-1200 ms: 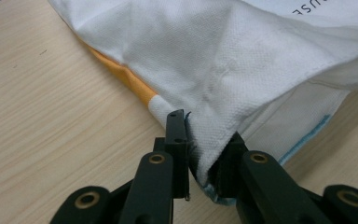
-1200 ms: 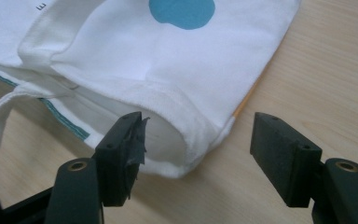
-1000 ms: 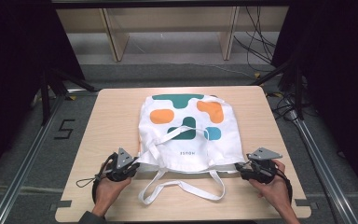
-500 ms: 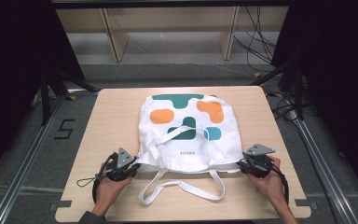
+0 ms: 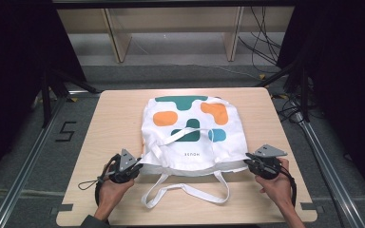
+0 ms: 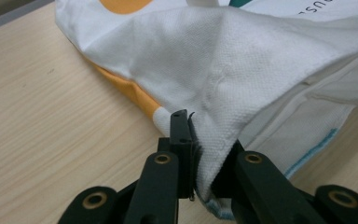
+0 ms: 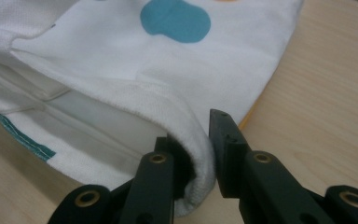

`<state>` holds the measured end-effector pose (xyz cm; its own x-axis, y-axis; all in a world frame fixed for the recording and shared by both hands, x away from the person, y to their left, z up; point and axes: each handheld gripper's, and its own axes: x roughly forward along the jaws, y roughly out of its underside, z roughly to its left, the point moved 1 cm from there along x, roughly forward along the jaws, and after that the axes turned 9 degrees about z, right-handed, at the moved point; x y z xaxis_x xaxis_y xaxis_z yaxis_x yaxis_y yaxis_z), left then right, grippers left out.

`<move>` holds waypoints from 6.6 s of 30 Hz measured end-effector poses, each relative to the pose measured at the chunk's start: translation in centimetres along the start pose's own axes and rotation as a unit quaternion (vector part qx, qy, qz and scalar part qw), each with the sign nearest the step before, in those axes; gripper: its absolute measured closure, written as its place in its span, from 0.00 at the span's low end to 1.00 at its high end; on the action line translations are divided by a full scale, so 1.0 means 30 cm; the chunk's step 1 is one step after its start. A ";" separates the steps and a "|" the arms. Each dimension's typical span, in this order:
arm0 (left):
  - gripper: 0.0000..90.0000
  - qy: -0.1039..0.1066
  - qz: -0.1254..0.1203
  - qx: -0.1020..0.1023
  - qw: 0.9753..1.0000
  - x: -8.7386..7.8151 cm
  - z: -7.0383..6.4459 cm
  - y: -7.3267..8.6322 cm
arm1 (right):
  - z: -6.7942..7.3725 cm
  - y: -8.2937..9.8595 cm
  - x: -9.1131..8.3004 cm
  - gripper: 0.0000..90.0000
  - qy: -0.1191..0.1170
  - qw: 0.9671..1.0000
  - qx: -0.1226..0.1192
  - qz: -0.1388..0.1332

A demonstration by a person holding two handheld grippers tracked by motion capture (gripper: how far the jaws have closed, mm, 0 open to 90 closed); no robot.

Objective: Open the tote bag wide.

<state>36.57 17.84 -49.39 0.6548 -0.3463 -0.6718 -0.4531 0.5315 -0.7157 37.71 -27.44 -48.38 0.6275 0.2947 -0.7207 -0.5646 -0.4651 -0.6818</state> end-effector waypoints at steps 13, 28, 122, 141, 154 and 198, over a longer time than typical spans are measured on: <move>0.92 0.003 -0.051 -0.022 0.998 -0.090 -0.014 -0.079 | -0.017 -0.068 -0.109 0.89 -0.010 0.997 0.021 -0.068; 0.93 -0.028 -0.150 -0.019 0.988 -0.272 0.052 -0.263 | -0.052 -0.269 -0.308 0.90 -0.014 0.988 0.021 -0.149; 0.92 0.063 0.021 -0.011 0.998 0.165 0.011 -0.124 | -0.096 -0.077 -0.006 0.95 -0.005 1.000 -0.001 -0.015; 0.52 0.086 0.004 -0.110 0.990 0.036 0.055 -0.135 | -0.103 -0.104 -0.111 0.79 -0.020 0.998 0.033 -0.049; 0.63 0.148 -0.061 -0.063 0.985 -0.120 -0.043 -0.259 | 0.050 -0.192 -0.256 0.63 -0.148 0.985 0.015 -0.083; 0.61 0.076 -0.051 -0.020 0.996 -0.001 -0.020 -0.308 | -0.003 -0.194 -0.155 0.68 -0.084 0.995 -0.043 -0.039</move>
<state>40.36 12.48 -42.86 0.6008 -0.5112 -0.6147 -0.4146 0.4581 -0.7863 38.12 -26.17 -41.03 0.5652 0.4648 -0.6816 -0.4654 -0.5025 -0.7286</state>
